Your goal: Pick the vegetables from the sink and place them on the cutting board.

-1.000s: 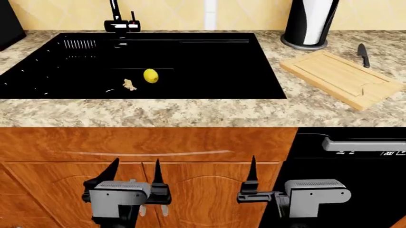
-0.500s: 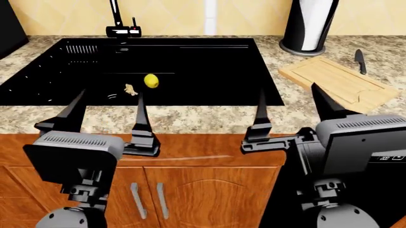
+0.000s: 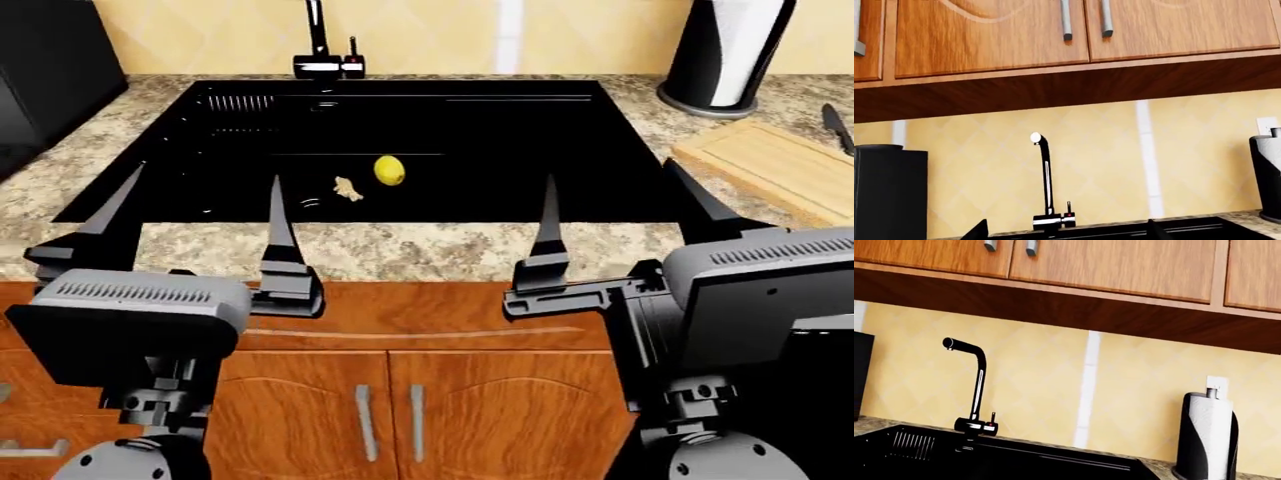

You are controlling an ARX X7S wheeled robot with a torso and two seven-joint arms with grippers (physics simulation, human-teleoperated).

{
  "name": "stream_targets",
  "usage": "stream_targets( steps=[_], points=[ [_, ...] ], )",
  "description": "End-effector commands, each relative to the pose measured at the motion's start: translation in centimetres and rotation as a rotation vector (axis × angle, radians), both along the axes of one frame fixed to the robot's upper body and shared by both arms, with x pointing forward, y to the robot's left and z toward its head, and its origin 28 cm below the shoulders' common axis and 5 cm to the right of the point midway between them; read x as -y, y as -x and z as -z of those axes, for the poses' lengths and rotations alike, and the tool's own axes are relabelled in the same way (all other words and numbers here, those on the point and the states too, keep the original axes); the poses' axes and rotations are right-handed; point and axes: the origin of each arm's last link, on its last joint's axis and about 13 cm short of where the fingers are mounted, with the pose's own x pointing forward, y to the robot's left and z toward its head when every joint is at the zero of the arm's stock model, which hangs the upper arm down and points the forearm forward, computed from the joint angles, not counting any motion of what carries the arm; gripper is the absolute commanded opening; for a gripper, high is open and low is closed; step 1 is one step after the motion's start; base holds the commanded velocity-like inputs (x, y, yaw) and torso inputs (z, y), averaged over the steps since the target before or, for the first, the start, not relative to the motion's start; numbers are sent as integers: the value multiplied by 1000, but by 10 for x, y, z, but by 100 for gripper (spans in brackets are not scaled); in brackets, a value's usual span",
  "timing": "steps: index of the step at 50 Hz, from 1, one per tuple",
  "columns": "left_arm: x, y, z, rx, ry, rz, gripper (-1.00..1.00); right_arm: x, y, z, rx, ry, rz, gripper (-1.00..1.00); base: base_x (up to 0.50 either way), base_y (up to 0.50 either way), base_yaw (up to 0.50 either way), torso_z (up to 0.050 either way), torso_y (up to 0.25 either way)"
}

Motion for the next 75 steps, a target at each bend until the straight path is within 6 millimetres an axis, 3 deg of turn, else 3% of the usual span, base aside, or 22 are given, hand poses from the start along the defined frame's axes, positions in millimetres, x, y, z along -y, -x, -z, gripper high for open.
stream_targets(
  steps=[1, 15, 20, 25, 30, 35, 41, 47, 56, 75],
  points=[
    [2, 2, -1, 0, -7, -6, 100, -2, 1, -1, 8, 26, 5, 100, 0, 500, 0, 0, 0],
    [3, 3, -1, -24, -20, 13, 100, -2, 4, -2, 28, 45, 19, 100, 80, 500, 0, 0, 0],
    [7, -6, 5, -103, -10, 46, 100, -3, -2, 3, 14, 48, -1, 100, 252, 488, 0, 0, 0],
    [12, -37, 4, -169, 0, 54, 100, 1, -35, -1, -28, 29, -55, 100, 423, 347, 0, 0, 0],
    [12, -82, -14, -298, 81, 90, 100, 8, -87, -19, -130, -6, -101, 100, 478, 249, 0, 0, 0],
    [13, -112, -28, -309, 57, 64, 100, 12, -130, -30, -206, -47, -126, 100, 500, 107, 0, 0, 0],
    [12, -137, -40, -333, 83, 36, 100, 14, -159, -44, -243, -36, -103, 100, 500, 14, 0, 0, 0],
    [7, -137, -41, -344, 115, 17, 100, 16, -161, -54, -250, -64, -91, 100, 500, 0, 0, 0, 0],
    [5, -132, -43, -320, 98, 26, 100, 22, -165, -39, -295, -117, -76, 100, 500, 0, 0, 0, 2],
    [6, -129, -49, -307, 81, 32, 100, 23, -163, -40, -324, -75, -86, 100, 500, 0, 0, 0, 1]
  ],
)
